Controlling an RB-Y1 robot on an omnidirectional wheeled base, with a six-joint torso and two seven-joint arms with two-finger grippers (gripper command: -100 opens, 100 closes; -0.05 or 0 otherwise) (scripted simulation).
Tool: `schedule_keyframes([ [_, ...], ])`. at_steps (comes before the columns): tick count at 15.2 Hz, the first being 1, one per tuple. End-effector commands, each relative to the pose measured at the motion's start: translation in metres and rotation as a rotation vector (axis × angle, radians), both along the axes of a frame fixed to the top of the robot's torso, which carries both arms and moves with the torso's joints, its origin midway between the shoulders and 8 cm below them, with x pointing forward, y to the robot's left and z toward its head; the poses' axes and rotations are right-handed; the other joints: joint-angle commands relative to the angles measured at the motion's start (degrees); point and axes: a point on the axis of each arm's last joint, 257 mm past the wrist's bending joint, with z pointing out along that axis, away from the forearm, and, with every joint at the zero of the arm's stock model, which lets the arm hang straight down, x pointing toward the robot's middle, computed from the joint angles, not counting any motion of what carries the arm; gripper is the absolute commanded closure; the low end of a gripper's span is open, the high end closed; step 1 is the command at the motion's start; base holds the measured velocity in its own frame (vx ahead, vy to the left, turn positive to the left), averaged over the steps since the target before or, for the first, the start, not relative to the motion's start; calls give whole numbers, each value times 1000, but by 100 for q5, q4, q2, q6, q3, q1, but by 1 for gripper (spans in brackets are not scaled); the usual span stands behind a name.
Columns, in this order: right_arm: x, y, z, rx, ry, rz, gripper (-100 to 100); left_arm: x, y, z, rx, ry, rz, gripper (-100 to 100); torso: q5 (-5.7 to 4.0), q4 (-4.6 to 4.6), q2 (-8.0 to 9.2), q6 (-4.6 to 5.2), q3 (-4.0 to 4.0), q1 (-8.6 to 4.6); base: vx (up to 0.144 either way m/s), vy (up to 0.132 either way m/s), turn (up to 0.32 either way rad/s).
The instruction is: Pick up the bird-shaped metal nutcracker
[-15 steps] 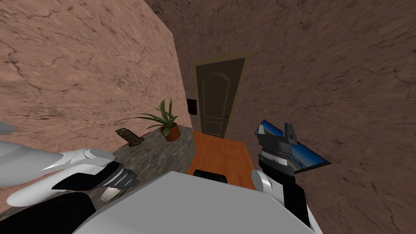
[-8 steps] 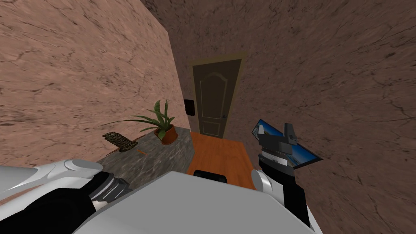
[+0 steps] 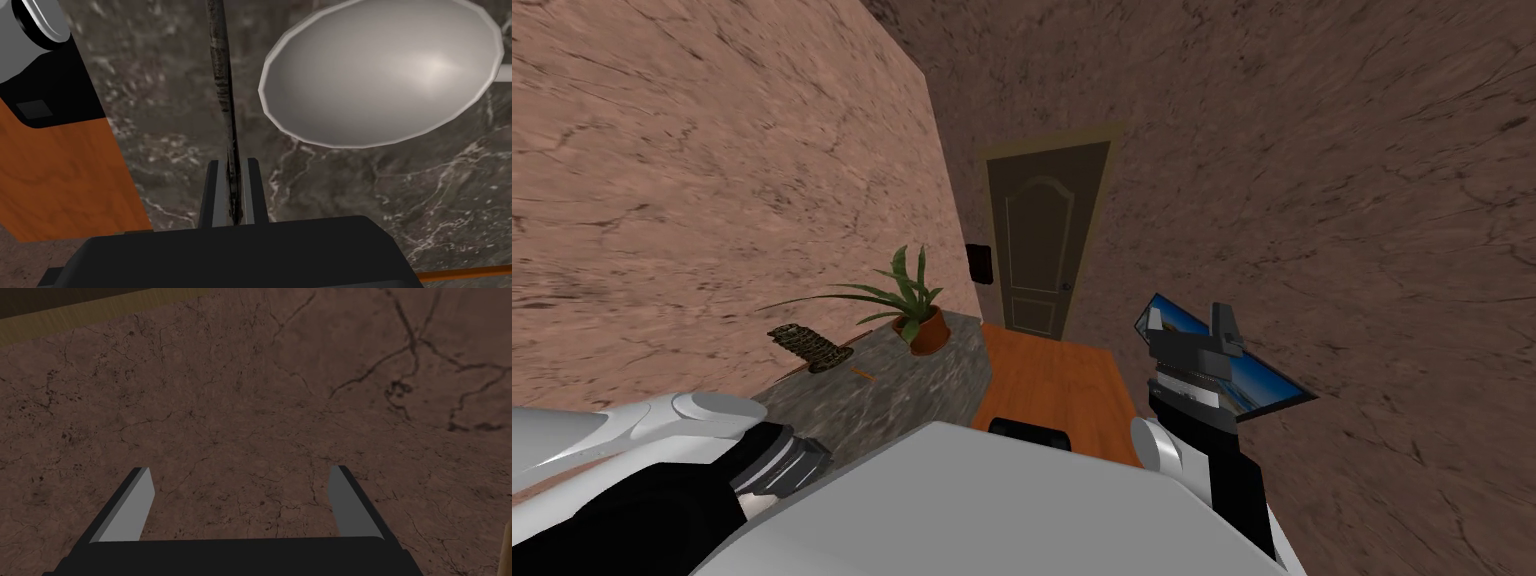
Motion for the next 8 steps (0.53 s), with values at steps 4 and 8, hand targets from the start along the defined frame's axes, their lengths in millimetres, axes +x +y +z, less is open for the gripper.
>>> schedule_keyframes([
  [4, 0, 0, 0, 0, 0, 0, 0, 28, -1, 11, -1, -3, -23, 100, -1, 1, 5, -1, 3, 0, -45, -1, 80],
  [8, 0, 0, 0, 0, 0, 0, 0, 34, -1, 15, 1, -2, -32, 100, 0, 0, 1, 0, 1, -2, -31, -4, 56],
])
